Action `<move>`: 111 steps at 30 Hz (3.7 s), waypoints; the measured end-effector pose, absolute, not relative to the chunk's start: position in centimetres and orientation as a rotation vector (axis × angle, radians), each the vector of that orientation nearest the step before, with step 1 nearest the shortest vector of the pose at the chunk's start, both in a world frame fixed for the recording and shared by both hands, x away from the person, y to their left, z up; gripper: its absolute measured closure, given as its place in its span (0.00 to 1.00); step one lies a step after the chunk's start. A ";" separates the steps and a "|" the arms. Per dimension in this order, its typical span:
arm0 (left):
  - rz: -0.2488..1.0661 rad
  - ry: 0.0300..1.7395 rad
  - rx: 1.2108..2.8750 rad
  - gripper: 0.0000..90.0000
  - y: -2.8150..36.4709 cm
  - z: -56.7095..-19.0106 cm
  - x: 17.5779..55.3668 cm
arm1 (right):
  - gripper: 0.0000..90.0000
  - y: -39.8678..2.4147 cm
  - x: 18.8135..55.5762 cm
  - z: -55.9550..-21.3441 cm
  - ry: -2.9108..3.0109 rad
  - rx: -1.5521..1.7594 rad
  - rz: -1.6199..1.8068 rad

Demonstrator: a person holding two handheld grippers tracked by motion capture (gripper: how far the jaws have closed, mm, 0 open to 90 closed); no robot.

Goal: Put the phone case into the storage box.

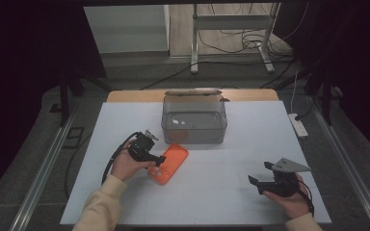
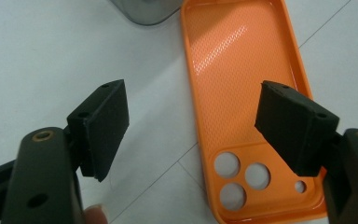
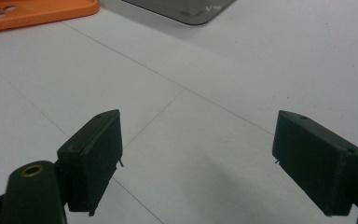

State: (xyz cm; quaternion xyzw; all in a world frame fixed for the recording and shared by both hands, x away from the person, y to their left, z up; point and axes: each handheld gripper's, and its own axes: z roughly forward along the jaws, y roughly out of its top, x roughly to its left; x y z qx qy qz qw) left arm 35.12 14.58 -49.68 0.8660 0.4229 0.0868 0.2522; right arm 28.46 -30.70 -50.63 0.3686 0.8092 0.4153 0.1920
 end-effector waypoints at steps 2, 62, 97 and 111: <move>0.232 1.151 2.359 0.29 14.6 -49.7 35.1 | 0.18 -30.7 28.5 -50.6 2.272 1.035 1.166; 0.083 1.206 2.527 0.80 13.3 -50.5 36.6 | 0.18 -30.7 28.4 -50.6 2.266 1.035 1.159; 0.168 1.273 2.529 0.96 12.2 -50.4 36.2 | 0.18 -30.7 28.4 -50.5 2.265 1.030 1.157; 0.180 1.277 2.523 0.97 12.2 -50.4 36.1 | 0.18 -30.7 28.4 -50.5 2.261 1.030 1.159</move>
